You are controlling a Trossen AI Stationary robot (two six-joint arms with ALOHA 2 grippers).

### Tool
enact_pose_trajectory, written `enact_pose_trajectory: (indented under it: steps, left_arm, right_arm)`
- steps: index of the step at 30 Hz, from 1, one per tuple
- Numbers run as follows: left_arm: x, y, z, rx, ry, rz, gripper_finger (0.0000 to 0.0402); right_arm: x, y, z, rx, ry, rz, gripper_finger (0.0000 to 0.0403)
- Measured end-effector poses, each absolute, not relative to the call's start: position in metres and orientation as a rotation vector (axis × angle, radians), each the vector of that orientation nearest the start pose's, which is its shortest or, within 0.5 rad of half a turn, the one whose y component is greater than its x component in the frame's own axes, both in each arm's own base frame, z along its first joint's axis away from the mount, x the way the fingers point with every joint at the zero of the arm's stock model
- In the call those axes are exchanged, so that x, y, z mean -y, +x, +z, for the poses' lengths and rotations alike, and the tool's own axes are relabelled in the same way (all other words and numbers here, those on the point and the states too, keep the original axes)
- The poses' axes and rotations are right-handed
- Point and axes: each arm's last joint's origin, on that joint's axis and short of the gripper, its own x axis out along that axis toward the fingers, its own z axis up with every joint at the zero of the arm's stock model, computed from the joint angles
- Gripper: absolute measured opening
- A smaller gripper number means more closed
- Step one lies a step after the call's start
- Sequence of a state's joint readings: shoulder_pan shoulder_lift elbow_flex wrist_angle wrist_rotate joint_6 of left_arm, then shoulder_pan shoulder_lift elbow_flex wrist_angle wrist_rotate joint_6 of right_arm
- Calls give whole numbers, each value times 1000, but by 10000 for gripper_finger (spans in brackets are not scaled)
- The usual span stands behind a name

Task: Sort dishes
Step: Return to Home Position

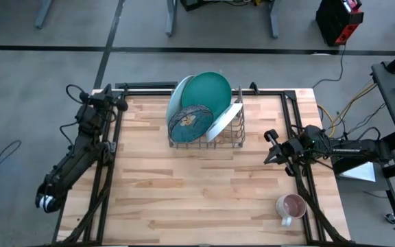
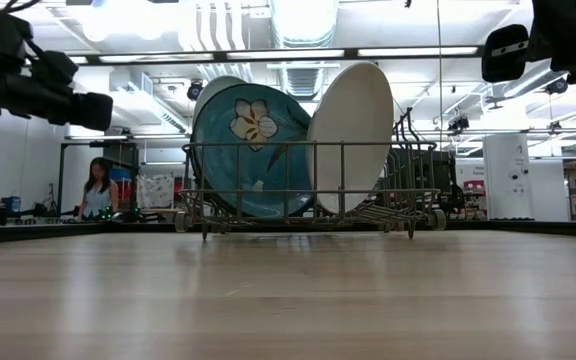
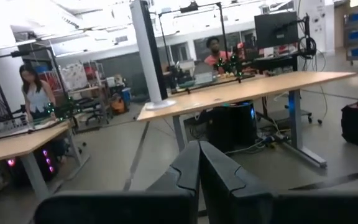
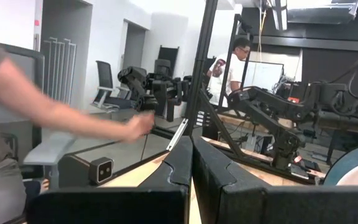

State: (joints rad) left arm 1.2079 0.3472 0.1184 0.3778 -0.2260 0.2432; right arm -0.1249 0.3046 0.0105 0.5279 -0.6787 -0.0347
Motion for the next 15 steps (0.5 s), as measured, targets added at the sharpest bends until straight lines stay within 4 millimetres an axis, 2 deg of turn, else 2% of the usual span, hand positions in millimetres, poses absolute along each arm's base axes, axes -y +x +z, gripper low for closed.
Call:
enact_pose_trajectory:
  steps: [15]
  left_arm:
    - [-120,39,204,-96,243,1437,0]
  right_arm:
    - [-5,109,190,227,-126,548,0]
